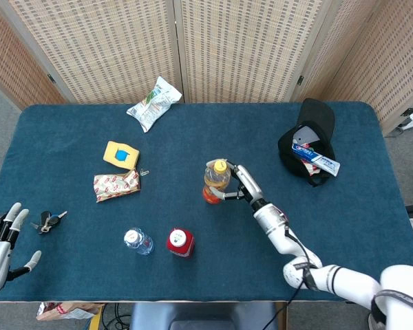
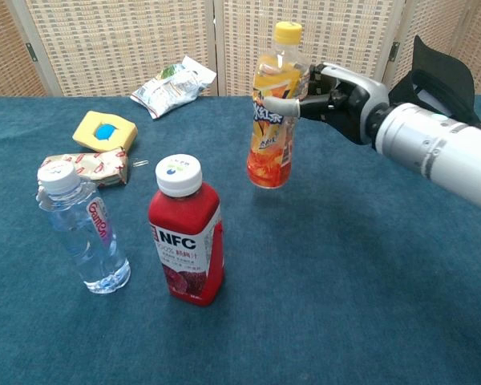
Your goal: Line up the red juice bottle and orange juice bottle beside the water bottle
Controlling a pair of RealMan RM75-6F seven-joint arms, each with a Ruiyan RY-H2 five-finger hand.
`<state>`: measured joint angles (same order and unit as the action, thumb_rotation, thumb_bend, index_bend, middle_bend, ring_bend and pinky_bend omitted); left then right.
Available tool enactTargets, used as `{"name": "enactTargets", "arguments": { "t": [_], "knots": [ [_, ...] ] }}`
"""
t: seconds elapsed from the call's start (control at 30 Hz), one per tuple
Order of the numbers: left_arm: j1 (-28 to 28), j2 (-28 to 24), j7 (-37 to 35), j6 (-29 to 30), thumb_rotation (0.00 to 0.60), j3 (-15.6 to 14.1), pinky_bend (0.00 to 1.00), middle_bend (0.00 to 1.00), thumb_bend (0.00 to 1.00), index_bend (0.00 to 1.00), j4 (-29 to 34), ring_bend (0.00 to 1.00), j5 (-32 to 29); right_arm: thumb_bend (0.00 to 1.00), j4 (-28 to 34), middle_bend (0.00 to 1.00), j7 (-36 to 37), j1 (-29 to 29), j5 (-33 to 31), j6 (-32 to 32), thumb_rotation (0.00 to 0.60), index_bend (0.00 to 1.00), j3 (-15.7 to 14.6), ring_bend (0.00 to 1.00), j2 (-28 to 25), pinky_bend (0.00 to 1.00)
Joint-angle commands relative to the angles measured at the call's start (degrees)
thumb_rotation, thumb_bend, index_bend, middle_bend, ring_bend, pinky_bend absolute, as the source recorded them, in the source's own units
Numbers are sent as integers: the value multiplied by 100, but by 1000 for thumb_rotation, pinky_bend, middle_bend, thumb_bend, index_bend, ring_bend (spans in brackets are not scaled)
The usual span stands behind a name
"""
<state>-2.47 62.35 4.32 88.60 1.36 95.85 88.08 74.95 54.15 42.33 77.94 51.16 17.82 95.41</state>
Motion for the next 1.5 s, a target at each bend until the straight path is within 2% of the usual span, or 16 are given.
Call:
{"name": "enactTargets", "arguments": {
  "t": [0.03, 0.17, 0.33, 0.63, 0.93, 1.27, 1.5],
  "knots": [
    [-15, -7, 42, -4, 600, 5, 21, 0, 240, 0, 40, 0, 22, 447, 779, 392, 504, -325, 674, 91, 600, 446, -559, 305, -747, 294],
    [-41, -5, 103, -34, 600, 4, 21, 0, 241, 0, 88, 0, 49, 443, 1005, 392, 778, -415, 1148, 278, 600, 446, -929, 305, -1001, 293],
    [-49, 6, 148, -49, 600, -3, 21, 0, 240, 0, 124, 0, 56, 424, 1000, 384, 1032, -441, 1634, 505, 600, 446, -1357, 305, -1090, 293],
    [-28, -4, 177, -26, 600, -14, 21, 0, 240, 0, 152, 0, 59, 336, 586, 352, 1292, -325, 2103, 771, 600, 446, -1827, 305, -978, 293],
    [-8, 9, 144, -14, 600, -24, 21, 0, 240, 0, 120, 0, 50, 274, 453, 331, 1325, -242, 2243, 965, 600, 436, -2077, 294, -938, 294],
    [-6, 20, 133, -19, 600, -29, 21, 0, 240, 0, 96, 0, 58, 271, 453, 318, 1230, -155, 2274, 1047, 600, 417, -2266, 282, -961, 294],
    [-10, 33, 142, -29, 600, -30, 21, 0, 240, 0, 99, 0, 60, 270, 405, 306, 1149, -98, 2238, 1114, 600, 400, -2280, 274, -942, 294]
  ]
}}
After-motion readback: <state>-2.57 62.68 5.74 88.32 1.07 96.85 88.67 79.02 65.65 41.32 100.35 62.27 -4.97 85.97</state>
